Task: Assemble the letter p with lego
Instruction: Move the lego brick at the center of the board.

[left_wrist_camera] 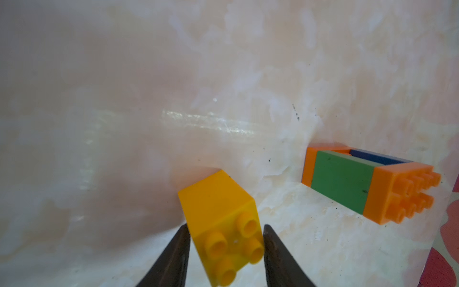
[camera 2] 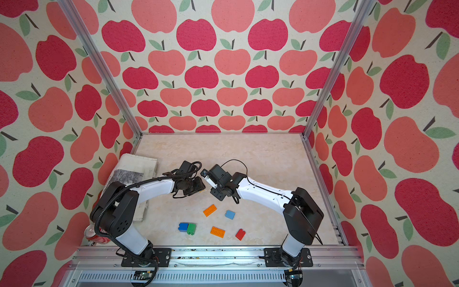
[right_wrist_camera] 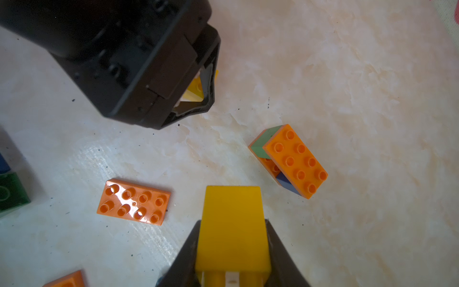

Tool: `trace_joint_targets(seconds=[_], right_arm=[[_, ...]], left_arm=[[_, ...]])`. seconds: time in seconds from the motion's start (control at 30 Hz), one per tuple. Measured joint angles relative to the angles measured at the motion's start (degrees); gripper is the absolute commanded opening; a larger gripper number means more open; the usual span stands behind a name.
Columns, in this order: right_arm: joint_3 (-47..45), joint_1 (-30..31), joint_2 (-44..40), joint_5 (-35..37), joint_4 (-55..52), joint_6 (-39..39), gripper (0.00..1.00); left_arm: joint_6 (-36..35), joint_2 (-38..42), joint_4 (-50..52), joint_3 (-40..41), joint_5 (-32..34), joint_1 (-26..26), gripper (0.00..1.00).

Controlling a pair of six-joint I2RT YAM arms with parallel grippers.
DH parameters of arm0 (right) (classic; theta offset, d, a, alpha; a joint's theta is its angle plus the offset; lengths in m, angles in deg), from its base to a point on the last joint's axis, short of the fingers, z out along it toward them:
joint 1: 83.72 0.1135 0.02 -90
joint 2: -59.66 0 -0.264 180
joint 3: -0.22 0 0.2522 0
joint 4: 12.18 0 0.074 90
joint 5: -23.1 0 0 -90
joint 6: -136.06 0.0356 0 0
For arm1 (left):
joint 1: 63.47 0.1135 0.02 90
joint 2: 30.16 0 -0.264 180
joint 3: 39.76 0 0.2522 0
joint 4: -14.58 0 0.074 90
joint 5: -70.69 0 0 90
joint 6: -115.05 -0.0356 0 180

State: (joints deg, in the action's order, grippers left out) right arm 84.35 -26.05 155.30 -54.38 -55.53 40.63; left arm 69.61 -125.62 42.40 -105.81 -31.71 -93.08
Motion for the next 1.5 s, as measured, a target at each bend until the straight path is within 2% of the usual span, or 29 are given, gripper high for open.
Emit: trace_joint_targets(seconds=[0.1,0.23,0.3,0.63,0.87,1.5], right_arm=[[1.68,0.0,2.05,-0.15,-1.29,-1.64,0.0],[3.41,-0.09,3.65,-0.39,-2.67,-3.17,0.0],[3.67,-0.11,3.82,-0.61,-2.95,-3.5,0.0],[3.54,-0.11,3.8,-1.03,-3.1,-3.54,0.0],[2.54,-0.57,3.74,-1.03,-3.08,-3.54,0.0],[-2.75,-2.6,-1.22,-2.16,-8.37,-5.09,0.0]], left_arm=[[0.2,0.0,-0.37,0.02,0.46,-0.13,0.49],[0.59,-0.22,0.92,-0.46,3.5,-0.11,0.58],[0.44,-0.83,2.03,-1.4,4.85,-0.11,0.58],[-0.85,-5.66,5.33,-6.49,9.35,-0.52,0.45],[-1.2,-5.77,7.78,-6.95,11.82,-3.1,0.39],[1.14,-3.08,12.74,-6.91,13.64,-11.72,0.4]])
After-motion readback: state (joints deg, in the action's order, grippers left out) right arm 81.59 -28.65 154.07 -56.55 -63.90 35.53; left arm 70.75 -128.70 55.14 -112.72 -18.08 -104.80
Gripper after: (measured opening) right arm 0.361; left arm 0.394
